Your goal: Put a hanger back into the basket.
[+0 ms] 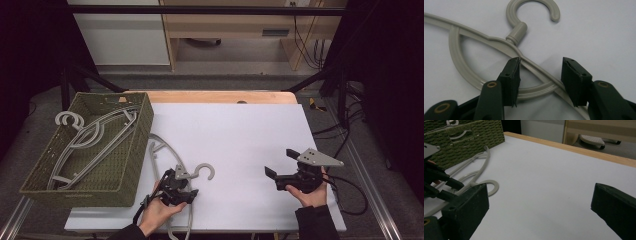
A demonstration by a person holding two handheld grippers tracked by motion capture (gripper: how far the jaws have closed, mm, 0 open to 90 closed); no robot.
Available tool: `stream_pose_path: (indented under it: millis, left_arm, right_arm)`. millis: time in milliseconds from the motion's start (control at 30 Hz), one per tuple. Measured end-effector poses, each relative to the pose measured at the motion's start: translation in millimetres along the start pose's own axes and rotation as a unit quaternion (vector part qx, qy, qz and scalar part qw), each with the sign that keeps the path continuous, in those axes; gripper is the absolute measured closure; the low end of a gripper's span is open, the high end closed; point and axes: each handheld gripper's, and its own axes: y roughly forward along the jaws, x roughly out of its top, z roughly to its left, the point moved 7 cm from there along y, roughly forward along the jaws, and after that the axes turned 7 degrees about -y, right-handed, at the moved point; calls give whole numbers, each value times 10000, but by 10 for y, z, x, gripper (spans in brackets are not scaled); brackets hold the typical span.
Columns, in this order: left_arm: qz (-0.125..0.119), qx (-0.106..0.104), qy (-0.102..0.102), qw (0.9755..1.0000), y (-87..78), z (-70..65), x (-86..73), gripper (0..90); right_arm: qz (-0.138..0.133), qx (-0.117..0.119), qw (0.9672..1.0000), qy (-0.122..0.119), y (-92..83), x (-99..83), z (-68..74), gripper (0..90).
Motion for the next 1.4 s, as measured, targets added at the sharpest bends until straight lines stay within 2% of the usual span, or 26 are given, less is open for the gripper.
stream_pose_path:
  millis: [33, 100, 200, 267, 300, 367, 400, 533, 567, 600, 633, 667, 833, 900, 1000, 1100, 1167, 1267, 1333, 1400]
  left_arm:
    - [-28, -14, -8, 10000, 8, -14, 11, 505]
    - [-65, -211, -10, 9998, 22, -52, 23, 537]
    - [-100, -297, 174, 9994, 59, -108, 61, 561]
    - [-124, -534, 239, 9982, 74, -142, 93, 620]
    - [-100, -571, 312, 9978, 82, -156, 106, 627]
    - [-169, -554, 466, 9972, 76, -166, 138, 665]
    - [-196, -569, 482, 9970, 72, -165, 146, 689]
    - [-226, -589, 384, 9973, 66, -166, 143, 700]
    - [-197, -578, 333, 9976, 64, -176, 130, 693]
    - [-145, -548, 305, 9979, 58, -180, 114, 632]
    - [-221, -497, 262, 9982, 36, -198, 98, 574]
    - [-259, -471, 301, 9981, 1, -213, 81, 535]
    - [-271, -461, 289, 9981, -154, -306, -64, 456]
    - [-137, -529, 343, 9979, -152, -362, -162, 433]
    - [34, -515, 434, 9977, -145, -409, -251, 434]
    - [43, -385, 535, 9978, -147, -403, -276, 485]
    - [159, -423, 566, 9974, -172, -389, -291, 510]
    - [298, -504, 611, 9964, -220, -326, -320, 621]
    - [410, -569, 604, 9957, -265, -246, -352, 646]
    - [505, -595, 471, 9958, -320, -140, -397, 665]
  right_arm:
    - [-1, 5, 10000, 2, 2, 1, 2, 17]
    - [-3, 8, 10000, 1, 5, 2, 3, 17]
    - [1, 4, 10000, -16, 9, 1, 3, 17]
    - [-2, 3, 10000, -11, 9, 2, 2, 17]
    - [-2, 16, 10000, -1, 6, 3, 6, 17]
    - [-2, 8, 10000, -4, 2, 3, 2, 17]
    - [-3, 12, 10000, 4, 0, 4, 3, 17]
    - [-5, 1, 10000, -11, -1, 3, 1, 17]
    - [-2, 0, 10000, -14, -2, 2, 2, 17]
    - [-6, 0, 10000, -20, -6, 3, 0, 17]
    - [-9, 9, 10000, -26, -10, 3, -1, 17]
    - [-28, -5, 10000, -21, -15, 8, -6, 17]
    - [-43, -12, 10000, -9, -31, 12, -8, 17]
    - [-28, 9, 10000, -34, -23, 7, -3, 17]
    - [-5, 5, 10000, -14, -9, 2, 7, 17]
    - [-5, 7, 10000, -16, -7, 1, 8, 17]
    - [-7, 6, 10000, -16, -12, 2, 5, 18]
    - [-14, 8, 10000, -15, -18, 4, 4, 17]
    - [-18, 7, 10000, -13, -19, 5, 4, 18]
    - [-14, 10, 10000, -8, -19, 4, 5, 19]
